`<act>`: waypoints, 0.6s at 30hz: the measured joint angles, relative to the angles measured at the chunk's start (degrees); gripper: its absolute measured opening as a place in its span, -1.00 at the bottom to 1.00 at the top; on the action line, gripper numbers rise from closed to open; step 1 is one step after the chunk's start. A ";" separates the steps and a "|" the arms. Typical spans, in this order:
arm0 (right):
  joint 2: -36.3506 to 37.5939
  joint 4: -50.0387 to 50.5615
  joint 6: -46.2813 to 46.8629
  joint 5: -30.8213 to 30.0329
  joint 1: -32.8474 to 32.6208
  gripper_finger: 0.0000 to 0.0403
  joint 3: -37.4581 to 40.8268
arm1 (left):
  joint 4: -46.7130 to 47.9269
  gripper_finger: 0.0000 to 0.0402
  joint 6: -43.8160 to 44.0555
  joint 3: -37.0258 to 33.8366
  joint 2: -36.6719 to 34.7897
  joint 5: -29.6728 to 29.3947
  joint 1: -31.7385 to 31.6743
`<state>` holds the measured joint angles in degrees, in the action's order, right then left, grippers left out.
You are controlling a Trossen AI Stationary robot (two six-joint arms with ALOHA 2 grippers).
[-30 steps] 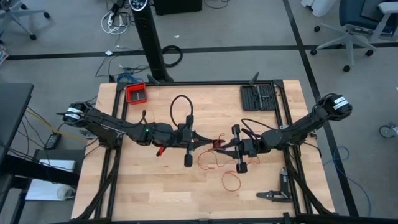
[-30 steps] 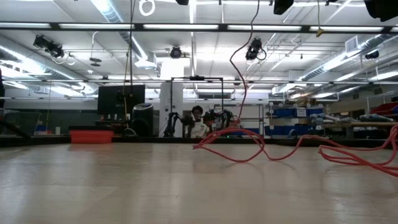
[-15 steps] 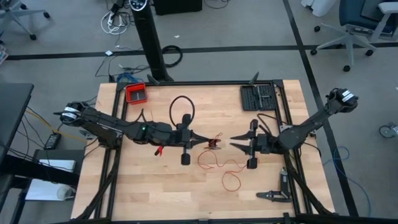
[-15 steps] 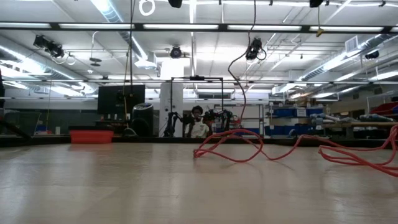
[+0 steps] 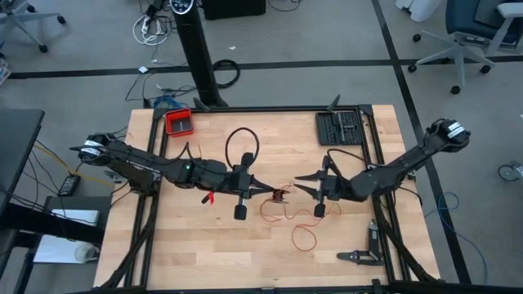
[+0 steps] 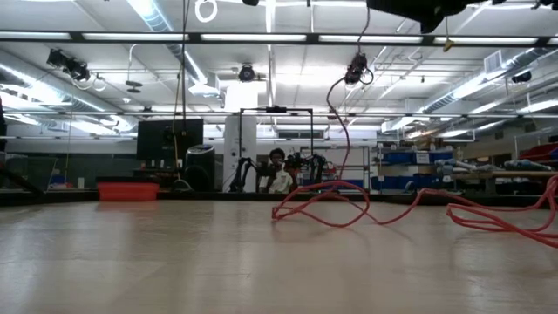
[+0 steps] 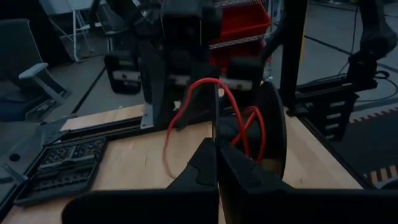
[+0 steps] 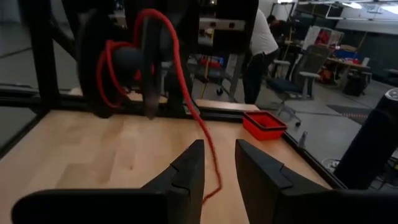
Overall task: Coil cords
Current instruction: Coil the red wire onto the spool
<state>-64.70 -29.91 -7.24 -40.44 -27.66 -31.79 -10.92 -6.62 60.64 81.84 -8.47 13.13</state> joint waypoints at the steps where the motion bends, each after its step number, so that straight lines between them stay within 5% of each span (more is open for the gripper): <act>1: -0.44 -0.12 0.08 0.35 0.38 -0.56 0.00 | 0.02 -1.00 0.04 0.00 0.00 0.00 0.00; 11: -3.45 -1.27 0.10 1.48 2.63 -0.62 0.00 | -1.25 -1.00 0.25 0.00 0.00 -0.01 0.00; 18: -3.66 -1.08 -0.69 1.25 2.56 -0.96 0.02 | -2.75 -1.00 0.30 0.00 0.00 -0.65 0.00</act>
<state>-68.36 -30.99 -7.93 -39.19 -25.10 -31.77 -13.67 -6.33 60.64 81.84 -9.12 13.13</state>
